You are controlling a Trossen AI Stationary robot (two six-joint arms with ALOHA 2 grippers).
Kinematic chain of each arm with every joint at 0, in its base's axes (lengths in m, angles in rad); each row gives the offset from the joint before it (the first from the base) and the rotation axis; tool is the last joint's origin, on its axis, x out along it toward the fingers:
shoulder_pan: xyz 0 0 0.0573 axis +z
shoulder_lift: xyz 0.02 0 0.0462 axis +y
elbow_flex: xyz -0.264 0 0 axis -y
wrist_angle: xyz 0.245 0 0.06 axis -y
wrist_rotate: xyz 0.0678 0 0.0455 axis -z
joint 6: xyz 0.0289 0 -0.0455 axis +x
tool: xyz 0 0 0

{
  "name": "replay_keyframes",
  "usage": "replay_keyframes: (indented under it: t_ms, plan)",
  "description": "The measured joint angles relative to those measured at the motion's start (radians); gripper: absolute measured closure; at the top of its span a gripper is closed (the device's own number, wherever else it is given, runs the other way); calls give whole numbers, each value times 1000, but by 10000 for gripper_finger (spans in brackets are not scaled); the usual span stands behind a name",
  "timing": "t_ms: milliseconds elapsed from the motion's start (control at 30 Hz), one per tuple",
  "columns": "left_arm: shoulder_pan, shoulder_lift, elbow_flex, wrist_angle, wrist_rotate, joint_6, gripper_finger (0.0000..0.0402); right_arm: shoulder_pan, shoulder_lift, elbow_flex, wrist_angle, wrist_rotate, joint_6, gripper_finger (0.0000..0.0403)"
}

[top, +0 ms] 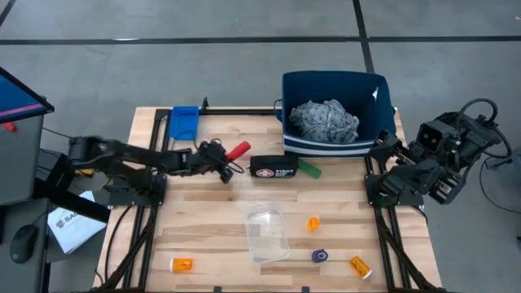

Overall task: Pick & place medical supplies in basket/bin
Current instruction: Put the red bandage into the transparent bin

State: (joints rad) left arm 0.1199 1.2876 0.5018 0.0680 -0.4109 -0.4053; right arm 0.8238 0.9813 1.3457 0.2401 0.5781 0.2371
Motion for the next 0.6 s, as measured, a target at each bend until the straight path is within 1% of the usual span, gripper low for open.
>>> replay_keyframes:
  t_ms: [100,200,267,367,467,533,600]
  plan:
    - [-26,-139,0,-138,31,-3,350,0,0,0,0,0,0,140]
    - [-78,-278,0,-257,101,-30,354,0,0,0,2,0,0,140]
    - [-133,-363,0,-323,142,-63,357,0,0,0,5,0,0,140]
    - [-235,-454,0,-357,186,-124,358,-1,0,0,8,0,0,140]
    - [-369,-477,22,-357,209,-139,357,-1,0,0,10,0,0,140]
    - [-456,-457,50,-354,209,-137,358,-2,0,0,10,0,-1,140]
    - [-522,-408,82,-351,193,-135,359,-2,0,0,10,3,-5,140]
